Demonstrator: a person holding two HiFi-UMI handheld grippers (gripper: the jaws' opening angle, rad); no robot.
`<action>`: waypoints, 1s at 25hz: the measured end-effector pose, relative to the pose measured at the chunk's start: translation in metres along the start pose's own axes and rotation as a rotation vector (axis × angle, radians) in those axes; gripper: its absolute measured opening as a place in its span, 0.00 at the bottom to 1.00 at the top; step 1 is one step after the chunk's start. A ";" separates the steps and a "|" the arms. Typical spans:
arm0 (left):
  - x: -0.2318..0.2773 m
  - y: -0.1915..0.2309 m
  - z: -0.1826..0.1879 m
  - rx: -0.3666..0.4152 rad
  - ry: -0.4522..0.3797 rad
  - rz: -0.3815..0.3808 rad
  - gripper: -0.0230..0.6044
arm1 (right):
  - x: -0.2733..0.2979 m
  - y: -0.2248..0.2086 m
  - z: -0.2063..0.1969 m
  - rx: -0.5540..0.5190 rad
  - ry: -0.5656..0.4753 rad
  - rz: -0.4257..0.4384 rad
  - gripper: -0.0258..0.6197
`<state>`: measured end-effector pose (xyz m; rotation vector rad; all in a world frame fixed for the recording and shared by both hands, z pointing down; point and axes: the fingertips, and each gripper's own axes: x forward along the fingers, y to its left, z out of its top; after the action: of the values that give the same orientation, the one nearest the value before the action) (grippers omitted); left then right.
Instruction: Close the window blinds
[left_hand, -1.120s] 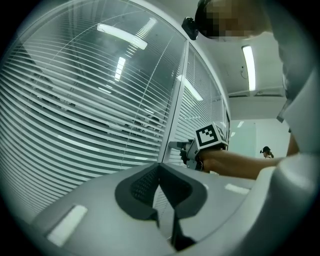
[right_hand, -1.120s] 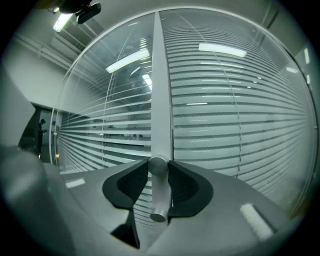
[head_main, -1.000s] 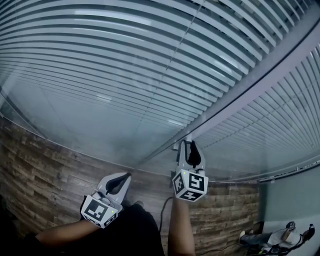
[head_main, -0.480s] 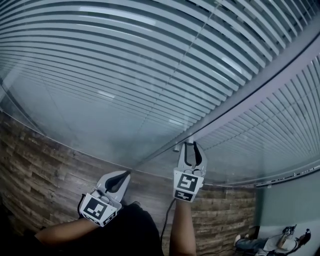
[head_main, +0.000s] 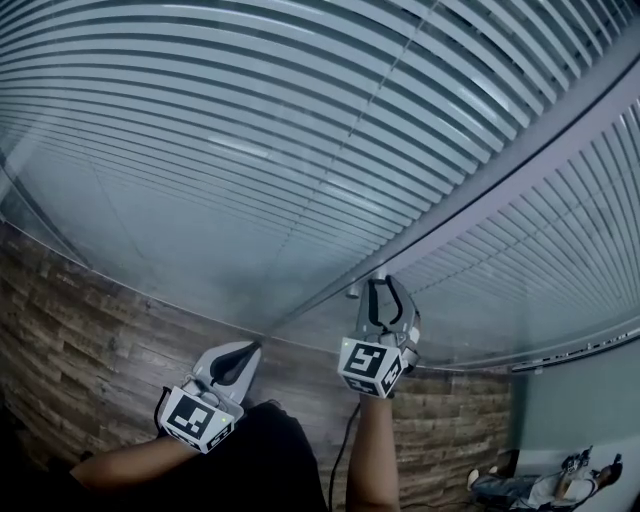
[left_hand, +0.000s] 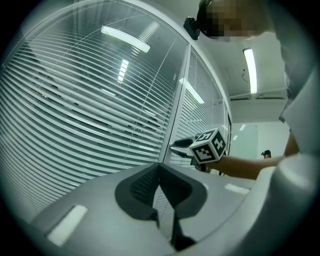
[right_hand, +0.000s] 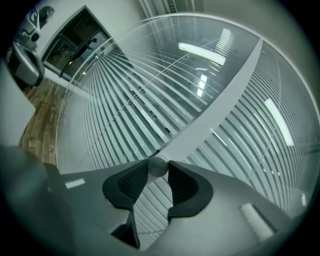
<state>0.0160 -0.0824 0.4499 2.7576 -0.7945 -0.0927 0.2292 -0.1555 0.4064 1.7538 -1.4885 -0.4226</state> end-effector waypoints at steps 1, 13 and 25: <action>0.000 -0.001 0.000 0.000 -0.001 0.002 0.04 | 0.001 0.000 0.000 -0.008 -0.001 0.002 0.24; -0.007 -0.003 0.001 -0.011 -0.001 0.046 0.04 | -0.002 -0.008 0.002 0.216 -0.066 0.018 0.31; -0.019 -0.001 -0.002 -0.027 -0.003 0.080 0.04 | -0.005 -0.017 -0.009 0.883 -0.132 0.016 0.32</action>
<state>0.0004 -0.0710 0.4514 2.6973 -0.8971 -0.0914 0.2458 -0.1478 0.3983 2.3991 -1.9517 0.1834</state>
